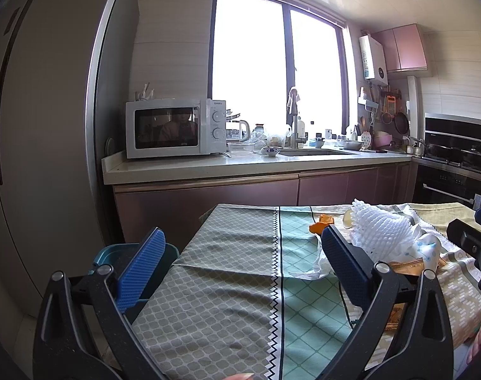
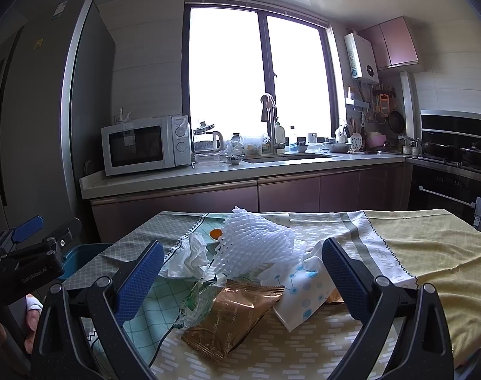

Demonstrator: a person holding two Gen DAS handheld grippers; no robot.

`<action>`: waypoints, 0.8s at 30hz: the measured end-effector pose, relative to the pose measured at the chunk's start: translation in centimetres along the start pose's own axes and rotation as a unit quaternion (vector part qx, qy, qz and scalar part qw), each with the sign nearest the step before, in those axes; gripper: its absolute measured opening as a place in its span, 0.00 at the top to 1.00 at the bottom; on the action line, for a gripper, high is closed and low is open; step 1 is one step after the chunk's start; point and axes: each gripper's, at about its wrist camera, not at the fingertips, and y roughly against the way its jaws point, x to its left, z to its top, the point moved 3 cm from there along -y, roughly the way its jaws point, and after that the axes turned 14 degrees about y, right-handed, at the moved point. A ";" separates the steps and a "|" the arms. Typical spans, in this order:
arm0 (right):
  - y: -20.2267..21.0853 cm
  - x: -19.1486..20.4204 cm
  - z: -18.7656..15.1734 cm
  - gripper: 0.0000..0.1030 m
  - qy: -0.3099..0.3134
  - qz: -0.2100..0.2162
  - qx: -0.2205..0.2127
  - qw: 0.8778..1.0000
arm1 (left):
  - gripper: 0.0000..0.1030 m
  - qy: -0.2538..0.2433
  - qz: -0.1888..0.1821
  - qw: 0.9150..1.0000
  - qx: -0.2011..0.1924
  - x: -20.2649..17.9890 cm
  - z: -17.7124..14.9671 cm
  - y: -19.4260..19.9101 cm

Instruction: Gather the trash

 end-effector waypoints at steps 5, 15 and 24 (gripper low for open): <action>0.0 0.0 0.0 0.06 0.000 0.000 0.000 1.000 | 0.05 0.000 -0.001 1.000 0.001 -0.1 -0.2 -0.2; -0.1 -0.1 -0.1 0.06 -0.004 0.004 0.003 1.000 | 0.05 0.001 -0.006 1.000 0.005 -0.3 -0.6 -0.3; -0.4 -0.3 -0.1 0.06 -0.008 0.010 0.005 1.000 | 0.05 0.000 -0.009 1.000 0.014 -0.4 -0.8 -0.7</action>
